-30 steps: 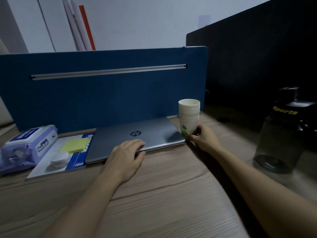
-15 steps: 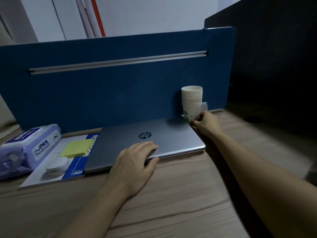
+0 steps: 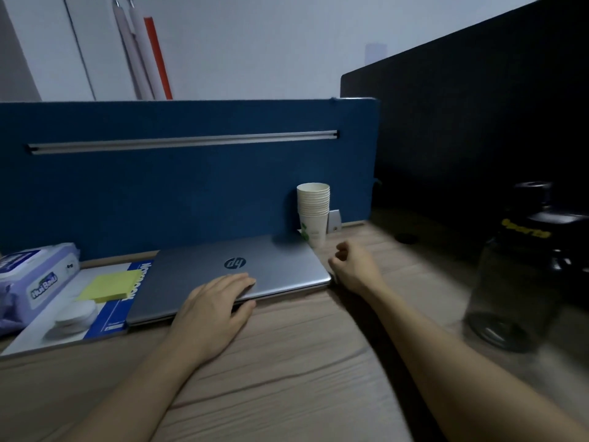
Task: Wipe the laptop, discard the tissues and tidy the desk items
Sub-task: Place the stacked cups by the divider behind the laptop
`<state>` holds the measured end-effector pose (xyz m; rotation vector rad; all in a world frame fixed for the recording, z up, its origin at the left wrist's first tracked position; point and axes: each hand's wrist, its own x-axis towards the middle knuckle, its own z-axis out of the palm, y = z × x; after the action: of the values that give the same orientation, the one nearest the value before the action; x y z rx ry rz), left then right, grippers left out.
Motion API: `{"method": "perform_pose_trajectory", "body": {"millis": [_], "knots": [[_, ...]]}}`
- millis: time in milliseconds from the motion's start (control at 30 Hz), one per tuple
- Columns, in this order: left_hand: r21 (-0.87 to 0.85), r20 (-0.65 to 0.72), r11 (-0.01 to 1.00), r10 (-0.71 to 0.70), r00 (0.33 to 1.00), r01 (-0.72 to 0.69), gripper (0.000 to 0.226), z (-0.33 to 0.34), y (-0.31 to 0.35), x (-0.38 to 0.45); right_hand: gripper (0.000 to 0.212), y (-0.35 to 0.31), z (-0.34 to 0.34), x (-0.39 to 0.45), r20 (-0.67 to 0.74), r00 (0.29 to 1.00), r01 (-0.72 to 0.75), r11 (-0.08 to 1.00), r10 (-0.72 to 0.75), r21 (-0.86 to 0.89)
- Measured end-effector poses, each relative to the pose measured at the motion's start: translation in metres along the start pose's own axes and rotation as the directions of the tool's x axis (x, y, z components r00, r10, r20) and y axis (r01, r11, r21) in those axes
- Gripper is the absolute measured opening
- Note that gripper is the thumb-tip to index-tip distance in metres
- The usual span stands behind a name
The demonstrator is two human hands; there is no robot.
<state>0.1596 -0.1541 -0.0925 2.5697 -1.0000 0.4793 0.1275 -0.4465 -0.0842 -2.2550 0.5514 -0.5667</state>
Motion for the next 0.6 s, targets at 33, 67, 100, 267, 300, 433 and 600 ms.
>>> {"method": "perform_pose_trajectory", "body": {"millis": [33,67,100,267,300,433,600], "knots": [[0.007,0.005,1.0,-0.003,1.0,0.003,0.047,0.0,0.001,-0.001,0.043,0.002,-0.003,-0.011,0.006,1.0,-0.004,1.0,0.003,0.009],[0.014,0.01,1.0,-0.007,1.0,0.007,0.047,-0.001,0.003,-0.002,0.043,0.004,-0.006,-0.021,0.006,1.0,-0.006,1.0,0.006,0.021],[0.017,0.014,1.0,-0.011,1.0,0.011,0.047,-0.003,0.005,-0.005,0.042,0.005,-0.01,-0.031,-0.003,1.0,-0.009,0.999,0.009,0.033],[0.044,0.05,0.999,-0.025,0.998,0.022,0.049,-0.014,0.011,-0.024,0.041,0.012,-0.03,-0.08,-0.006,1.0,-0.022,0.997,0.023,0.07],[0.048,0.054,0.999,-0.029,0.998,0.026,0.05,-0.017,0.011,-0.029,0.041,0.012,-0.035,-0.089,0.001,1.0,-0.028,0.997,0.028,0.071],[0.025,0.055,0.998,-0.061,0.997,0.06,0.05,-0.026,0.014,-0.048,0.042,0.016,-0.057,-0.126,0.009,0.999,-0.047,0.996,0.047,0.075],[-0.031,0.057,0.996,-0.078,0.995,0.08,0.05,-0.036,0.021,-0.07,0.031,0.028,-0.092,-0.175,-0.091,0.991,-0.085,0.991,0.094,0.102]]}}
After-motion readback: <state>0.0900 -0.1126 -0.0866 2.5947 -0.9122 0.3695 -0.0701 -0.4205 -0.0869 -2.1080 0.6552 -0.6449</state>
